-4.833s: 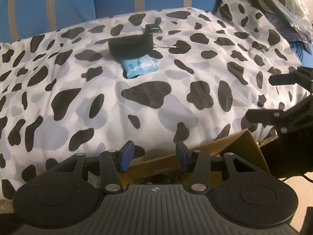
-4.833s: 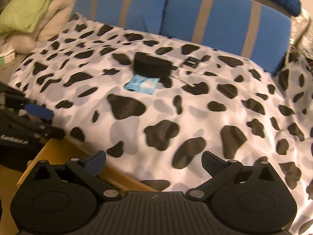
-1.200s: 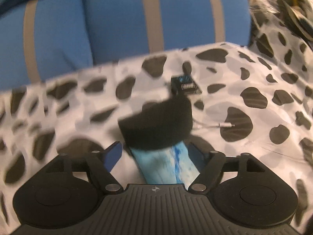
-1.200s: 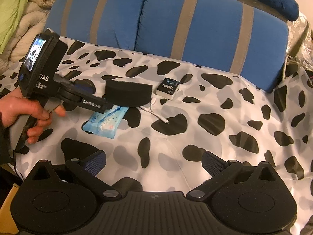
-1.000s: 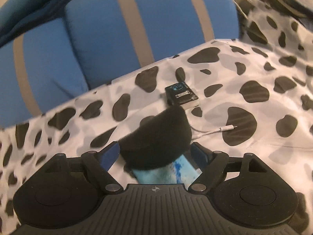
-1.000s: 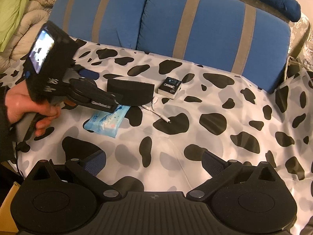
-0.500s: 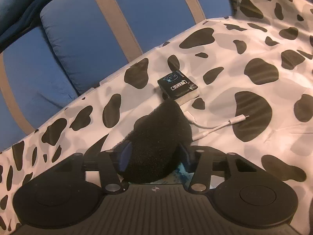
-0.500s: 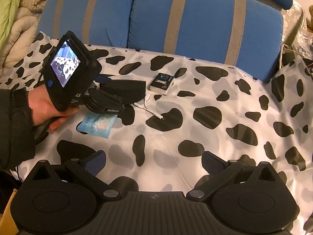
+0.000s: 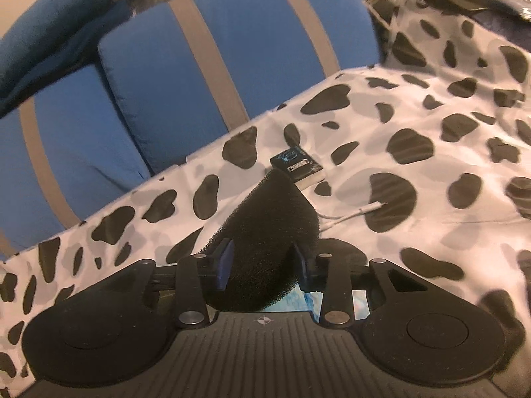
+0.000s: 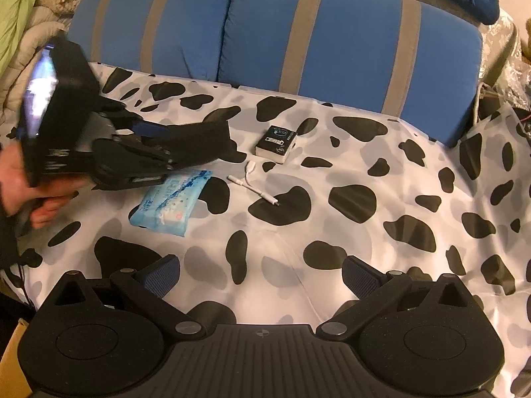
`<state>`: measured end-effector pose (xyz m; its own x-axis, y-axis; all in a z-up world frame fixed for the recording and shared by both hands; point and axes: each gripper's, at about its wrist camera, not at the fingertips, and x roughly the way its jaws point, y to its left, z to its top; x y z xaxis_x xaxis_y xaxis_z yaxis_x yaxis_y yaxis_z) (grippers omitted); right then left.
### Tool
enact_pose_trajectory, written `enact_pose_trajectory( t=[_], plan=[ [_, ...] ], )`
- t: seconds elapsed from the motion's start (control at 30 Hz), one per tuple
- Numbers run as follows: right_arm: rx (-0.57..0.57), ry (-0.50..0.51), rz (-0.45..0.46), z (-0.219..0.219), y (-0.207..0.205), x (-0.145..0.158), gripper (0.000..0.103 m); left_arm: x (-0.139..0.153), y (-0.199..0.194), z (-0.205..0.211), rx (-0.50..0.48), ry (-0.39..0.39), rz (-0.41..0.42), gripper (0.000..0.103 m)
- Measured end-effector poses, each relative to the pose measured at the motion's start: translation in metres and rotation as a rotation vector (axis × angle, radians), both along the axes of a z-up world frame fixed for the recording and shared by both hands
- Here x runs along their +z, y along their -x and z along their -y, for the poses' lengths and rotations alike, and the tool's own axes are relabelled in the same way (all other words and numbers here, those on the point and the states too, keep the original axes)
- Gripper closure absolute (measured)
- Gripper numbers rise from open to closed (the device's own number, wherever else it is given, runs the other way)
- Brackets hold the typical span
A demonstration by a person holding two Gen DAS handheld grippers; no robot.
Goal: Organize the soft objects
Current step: 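Lift the foam case with the left tool while the right tool moves to the blue wipes pack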
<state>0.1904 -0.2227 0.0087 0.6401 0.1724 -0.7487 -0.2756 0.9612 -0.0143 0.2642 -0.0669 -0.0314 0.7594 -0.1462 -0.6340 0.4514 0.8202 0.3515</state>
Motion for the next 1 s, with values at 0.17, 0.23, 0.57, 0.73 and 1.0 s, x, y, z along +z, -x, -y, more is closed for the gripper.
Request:
enact_pose_trajectory(
  t=[0.17,0.23,0.57,0.73,1.0],
  plan=[
    [0.008,0.002,0.004,-0.010,-0.003,0.000,0.000,0.017,0.030,-0.009,-0.014,0.006,0.009,0.066],
    [0.014,-0.001,0.007,-0.015,-0.004,0.000,0.000,0.024,0.041,-0.015,-0.008,0.019,-0.004,0.066],
    [0.065,0.014,-0.004,-0.043,-0.008,-0.008,0.000,0.031,0.078,-0.047,0.063,0.018,-0.097,0.066],
    [0.089,0.045,-0.016,-0.056,-0.012,-0.017,0.000,0.011,0.076,-0.064,0.096,-0.046,-0.164,0.066],
    [0.127,0.077,-0.033,-0.074,-0.024,-0.029,0.000,-0.022,0.088,-0.069,-0.011,-0.233,-0.187,0.048]
  ],
)
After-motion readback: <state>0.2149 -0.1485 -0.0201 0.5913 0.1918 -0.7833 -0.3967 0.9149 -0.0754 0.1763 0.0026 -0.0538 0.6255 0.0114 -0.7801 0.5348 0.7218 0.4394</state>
